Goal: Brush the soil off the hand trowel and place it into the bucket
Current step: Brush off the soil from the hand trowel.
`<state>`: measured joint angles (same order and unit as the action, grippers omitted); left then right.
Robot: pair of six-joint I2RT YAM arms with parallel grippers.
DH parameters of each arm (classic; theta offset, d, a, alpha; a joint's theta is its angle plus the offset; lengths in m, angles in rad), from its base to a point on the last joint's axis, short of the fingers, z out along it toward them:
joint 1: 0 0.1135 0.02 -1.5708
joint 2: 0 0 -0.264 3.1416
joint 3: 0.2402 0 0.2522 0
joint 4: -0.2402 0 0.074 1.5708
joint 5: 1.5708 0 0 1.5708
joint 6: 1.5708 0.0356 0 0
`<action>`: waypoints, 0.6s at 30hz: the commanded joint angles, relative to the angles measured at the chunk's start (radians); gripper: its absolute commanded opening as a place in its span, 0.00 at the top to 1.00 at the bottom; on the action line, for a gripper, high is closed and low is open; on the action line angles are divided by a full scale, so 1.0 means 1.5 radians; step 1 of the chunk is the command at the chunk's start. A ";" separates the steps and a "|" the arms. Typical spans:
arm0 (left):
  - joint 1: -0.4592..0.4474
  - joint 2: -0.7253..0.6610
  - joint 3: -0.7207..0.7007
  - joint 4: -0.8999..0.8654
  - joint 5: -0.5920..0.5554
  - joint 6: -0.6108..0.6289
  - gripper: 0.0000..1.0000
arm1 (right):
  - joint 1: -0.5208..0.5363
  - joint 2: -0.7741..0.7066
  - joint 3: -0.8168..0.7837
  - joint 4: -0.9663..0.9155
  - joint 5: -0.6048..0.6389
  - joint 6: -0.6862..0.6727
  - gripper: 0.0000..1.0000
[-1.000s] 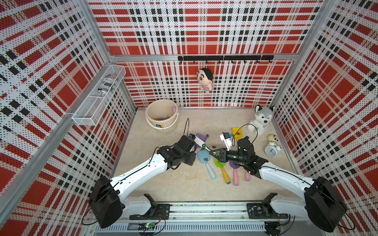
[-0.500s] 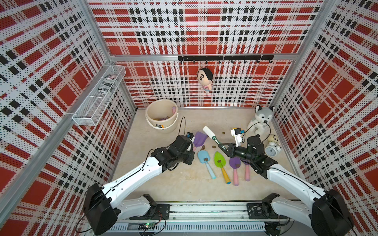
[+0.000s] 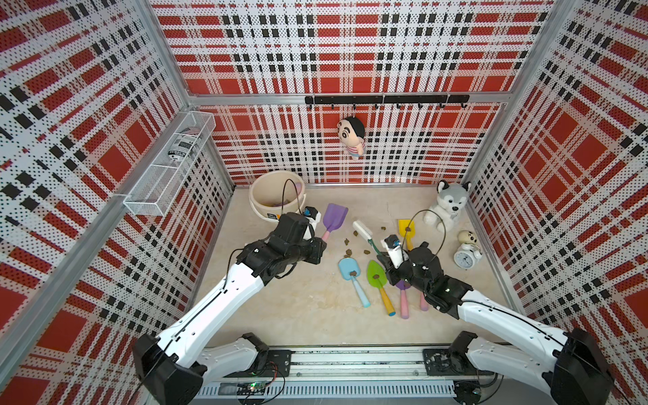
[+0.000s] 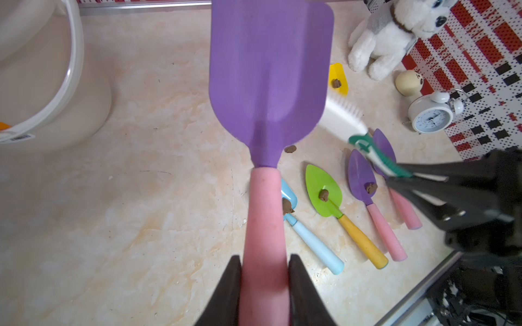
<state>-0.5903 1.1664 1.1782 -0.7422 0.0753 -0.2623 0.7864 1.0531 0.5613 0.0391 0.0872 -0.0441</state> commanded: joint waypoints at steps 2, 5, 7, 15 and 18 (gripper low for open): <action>-0.010 0.032 0.048 -0.047 0.044 0.039 1.00 | 0.116 0.046 0.020 -0.003 0.186 -0.226 1.00; -0.008 0.047 0.051 -0.057 0.063 0.034 1.00 | 0.159 0.083 0.046 -0.011 0.269 -0.286 1.00; -0.008 0.060 0.049 -0.069 0.064 0.044 1.00 | 0.183 0.096 0.055 -0.004 0.315 -0.330 1.00; -0.008 0.088 0.035 -0.104 0.002 0.051 1.00 | 0.238 0.125 0.043 0.113 0.471 -0.522 1.00; -0.008 0.093 0.033 -0.113 0.001 0.050 1.00 | 0.249 0.125 0.036 0.158 0.494 -0.577 1.00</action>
<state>-0.5999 1.3025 1.2339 -0.8989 0.0963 -0.2001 1.1435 1.2407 0.6140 0.1459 0.7242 -0.7765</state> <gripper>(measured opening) 0.277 0.135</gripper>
